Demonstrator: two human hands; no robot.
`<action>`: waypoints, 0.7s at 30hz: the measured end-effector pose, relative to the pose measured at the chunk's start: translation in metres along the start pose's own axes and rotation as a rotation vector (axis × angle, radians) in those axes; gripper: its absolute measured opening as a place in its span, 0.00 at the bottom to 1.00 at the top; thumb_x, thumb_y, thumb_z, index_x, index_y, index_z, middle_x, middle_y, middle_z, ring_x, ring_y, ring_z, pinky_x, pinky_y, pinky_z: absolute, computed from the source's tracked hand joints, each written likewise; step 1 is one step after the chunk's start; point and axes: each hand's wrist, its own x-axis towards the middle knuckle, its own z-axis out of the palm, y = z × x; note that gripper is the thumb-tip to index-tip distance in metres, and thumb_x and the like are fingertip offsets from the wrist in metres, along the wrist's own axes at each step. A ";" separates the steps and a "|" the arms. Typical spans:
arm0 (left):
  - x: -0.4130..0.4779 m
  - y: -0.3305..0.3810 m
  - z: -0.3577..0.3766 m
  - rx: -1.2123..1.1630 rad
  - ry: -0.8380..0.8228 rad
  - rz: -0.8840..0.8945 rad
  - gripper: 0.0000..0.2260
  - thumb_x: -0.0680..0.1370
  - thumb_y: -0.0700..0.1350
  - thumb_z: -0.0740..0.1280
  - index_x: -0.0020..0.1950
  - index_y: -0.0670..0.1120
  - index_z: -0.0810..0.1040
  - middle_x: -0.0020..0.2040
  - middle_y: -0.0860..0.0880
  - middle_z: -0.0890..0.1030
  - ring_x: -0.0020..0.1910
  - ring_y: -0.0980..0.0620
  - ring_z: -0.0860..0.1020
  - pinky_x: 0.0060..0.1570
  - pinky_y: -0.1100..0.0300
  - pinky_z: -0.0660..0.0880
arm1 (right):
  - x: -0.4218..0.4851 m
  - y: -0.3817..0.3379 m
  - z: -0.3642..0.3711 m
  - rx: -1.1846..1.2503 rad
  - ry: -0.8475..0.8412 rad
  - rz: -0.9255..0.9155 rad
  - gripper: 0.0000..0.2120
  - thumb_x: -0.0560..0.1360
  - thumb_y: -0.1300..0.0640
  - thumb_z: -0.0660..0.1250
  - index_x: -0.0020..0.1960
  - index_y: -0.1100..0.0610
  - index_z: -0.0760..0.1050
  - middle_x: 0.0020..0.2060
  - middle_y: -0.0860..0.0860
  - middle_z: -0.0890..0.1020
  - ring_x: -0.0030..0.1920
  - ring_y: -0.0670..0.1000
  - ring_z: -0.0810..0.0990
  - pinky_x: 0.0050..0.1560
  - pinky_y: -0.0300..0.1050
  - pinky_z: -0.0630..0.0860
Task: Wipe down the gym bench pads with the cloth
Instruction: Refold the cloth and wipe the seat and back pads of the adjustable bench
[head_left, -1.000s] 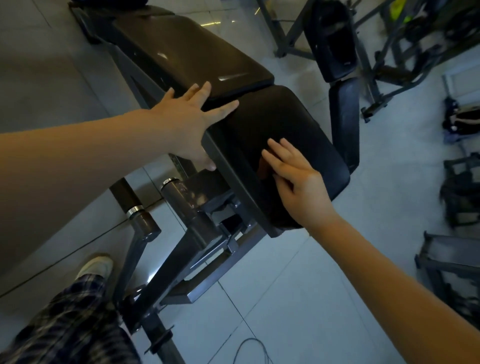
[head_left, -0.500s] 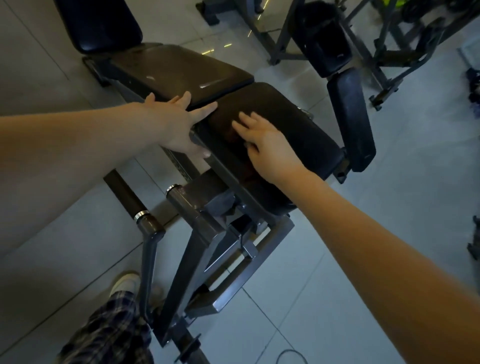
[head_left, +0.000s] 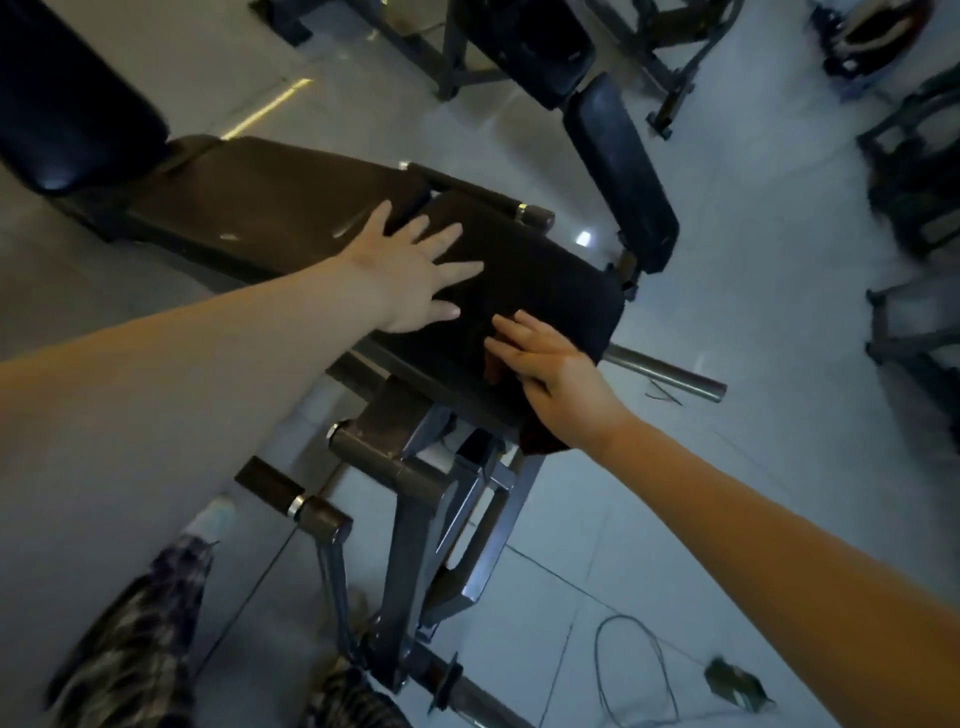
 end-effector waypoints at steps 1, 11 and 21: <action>0.007 -0.003 0.001 0.025 0.040 0.075 0.27 0.84 0.60 0.48 0.80 0.60 0.40 0.81 0.49 0.38 0.80 0.44 0.41 0.76 0.39 0.41 | -0.001 -0.001 0.001 -0.002 0.010 0.019 0.22 0.78 0.68 0.62 0.71 0.56 0.71 0.74 0.52 0.66 0.77 0.54 0.57 0.76 0.46 0.49; 0.043 -0.035 0.000 0.197 0.083 0.592 0.28 0.84 0.56 0.49 0.80 0.55 0.39 0.80 0.51 0.37 0.79 0.48 0.38 0.77 0.43 0.39 | 0.006 -0.041 0.023 -0.012 0.168 0.301 0.24 0.75 0.72 0.65 0.69 0.59 0.73 0.72 0.55 0.69 0.75 0.53 0.58 0.73 0.48 0.53; 0.070 -0.019 0.034 -0.038 0.292 0.892 0.28 0.80 0.55 0.48 0.80 0.48 0.56 0.81 0.47 0.55 0.79 0.46 0.53 0.77 0.46 0.51 | -0.006 -0.084 0.039 0.455 0.553 0.763 0.21 0.80 0.69 0.59 0.70 0.55 0.71 0.72 0.46 0.67 0.76 0.46 0.56 0.72 0.28 0.49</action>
